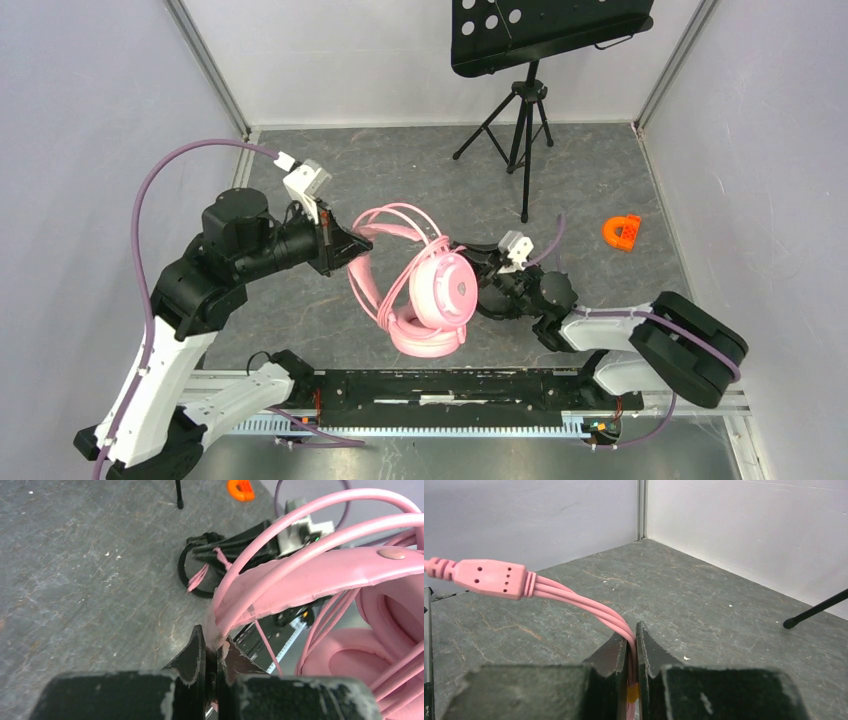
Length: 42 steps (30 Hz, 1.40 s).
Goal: Wrap the headphones
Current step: Wrap the headphones cable around the headphones.
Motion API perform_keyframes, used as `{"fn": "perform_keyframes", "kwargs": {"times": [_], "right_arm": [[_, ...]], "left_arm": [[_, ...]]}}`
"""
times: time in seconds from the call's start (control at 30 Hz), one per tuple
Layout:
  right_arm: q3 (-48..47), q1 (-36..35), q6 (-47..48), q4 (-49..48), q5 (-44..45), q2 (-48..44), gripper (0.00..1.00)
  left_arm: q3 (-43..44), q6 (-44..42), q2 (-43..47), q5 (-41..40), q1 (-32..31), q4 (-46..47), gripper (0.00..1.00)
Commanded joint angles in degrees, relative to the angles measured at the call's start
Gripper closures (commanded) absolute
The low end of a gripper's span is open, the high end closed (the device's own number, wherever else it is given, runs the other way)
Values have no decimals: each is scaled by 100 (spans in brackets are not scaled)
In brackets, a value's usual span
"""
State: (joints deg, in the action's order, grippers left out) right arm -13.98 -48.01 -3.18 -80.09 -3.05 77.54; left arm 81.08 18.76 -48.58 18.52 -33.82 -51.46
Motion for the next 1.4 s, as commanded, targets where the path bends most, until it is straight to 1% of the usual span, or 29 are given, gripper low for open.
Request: {"fn": "perform_keyframes", "kwargs": {"times": [0.0, 0.13, 0.2, 0.23, 0.3, 0.4, 0.5, 0.7, 0.8, 0.93, 1.07, 1.17, 1.3, 1.37], "right_arm": [[-67, 282, -73, 981, -172, -554, 97], [-246, 509, -18, 1982, -350, -1063, 98], [-374, 609, 38, 2441, -458, -1245, 98], [-417, 646, 110, 2617, -499, -1309, 98], [-549, 711, 190, 3001, -609, -1436, 98], [-773, 774, 238, 3578, -831, -1561, 98], [-1072, 789, 265, 4213, -1144, -1626, 99], [-1600, 827, 95, 5474, -1428, -1699, 99], [-1897, 841, 4, 5980, -1709, -1671, 99], [-2144, 837, -164, 6408, -1991, -1703, 99], [-2278, 838, -195, 6749, -2138, -1808, 100], [-2280, 839, -364, 6725, -2347, -1864, 100], [-2336, 842, -634, 6626, -2708, -1826, 100], [-2356, 837, -730, 6582, -2796, -1813, 100]], "left_arm": [[94, -1058, 33, 534, 7, -98, 98], [-111, -1691, 78, 173, 5, -92, 98], [-204, -1866, 57, 25, 5, -101, 98], [-294, -2140, 50, -8, 7, -75, 98], [-611, -2366, 75, -50, 7, 43, 98], [-1064, -2697, 116, -89, 5, 132, 98], [-1310, -2882, 136, -273, 7, 253, 98], [-1547, -3516, 48, -870, 7, 347, 98], [-1597, -3948, -62, -959, 5, 347, 98], [-1539, -4295, -227, -1143, -1, 340, 98], [-1524, -4479, -373, -1626, -10, 373, 98], [-1575, -4640, -500, -1993, -69, 441, 98], [-1671, -4720, -531, -2155, -204, 653, 98], [-1750, -4763, -503, -2374, -285, 822, 98]]}}
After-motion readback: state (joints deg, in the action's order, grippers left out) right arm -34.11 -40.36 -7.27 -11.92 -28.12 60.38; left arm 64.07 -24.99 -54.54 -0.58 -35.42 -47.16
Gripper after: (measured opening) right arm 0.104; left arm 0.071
